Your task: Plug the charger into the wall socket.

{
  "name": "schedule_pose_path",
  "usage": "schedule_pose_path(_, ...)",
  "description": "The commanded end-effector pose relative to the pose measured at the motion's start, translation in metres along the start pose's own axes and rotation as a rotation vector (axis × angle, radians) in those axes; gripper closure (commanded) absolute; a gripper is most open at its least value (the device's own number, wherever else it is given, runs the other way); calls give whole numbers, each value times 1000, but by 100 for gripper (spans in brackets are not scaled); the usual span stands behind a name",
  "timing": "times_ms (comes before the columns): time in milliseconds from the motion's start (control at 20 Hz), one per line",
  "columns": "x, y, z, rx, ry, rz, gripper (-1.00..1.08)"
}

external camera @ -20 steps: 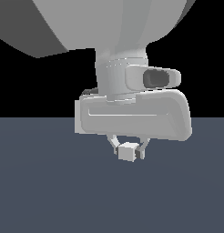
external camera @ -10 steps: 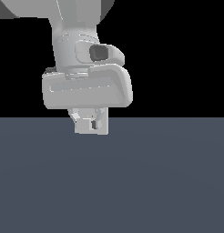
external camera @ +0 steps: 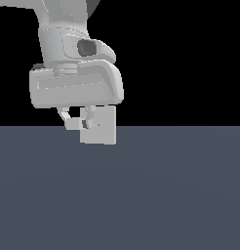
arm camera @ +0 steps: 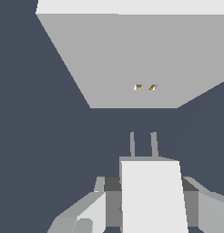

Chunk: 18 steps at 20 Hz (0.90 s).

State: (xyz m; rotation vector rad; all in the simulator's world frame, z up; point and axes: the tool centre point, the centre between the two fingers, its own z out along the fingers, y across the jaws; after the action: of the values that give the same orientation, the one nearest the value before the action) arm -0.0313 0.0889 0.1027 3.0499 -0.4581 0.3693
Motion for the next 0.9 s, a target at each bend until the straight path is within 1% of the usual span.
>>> schedule_pose_path(0, 0, 3, 2, -1, -1, 4, 108)
schedule_pose_path(450, 2, 4, 3, -2, -2, 7, 108)
schedule_pose_path(650, 10, 5, 5, -2, -2, 7, 108)
schedule_pose_path(850, 24, 5, 9, -1, -2, 7, 108)
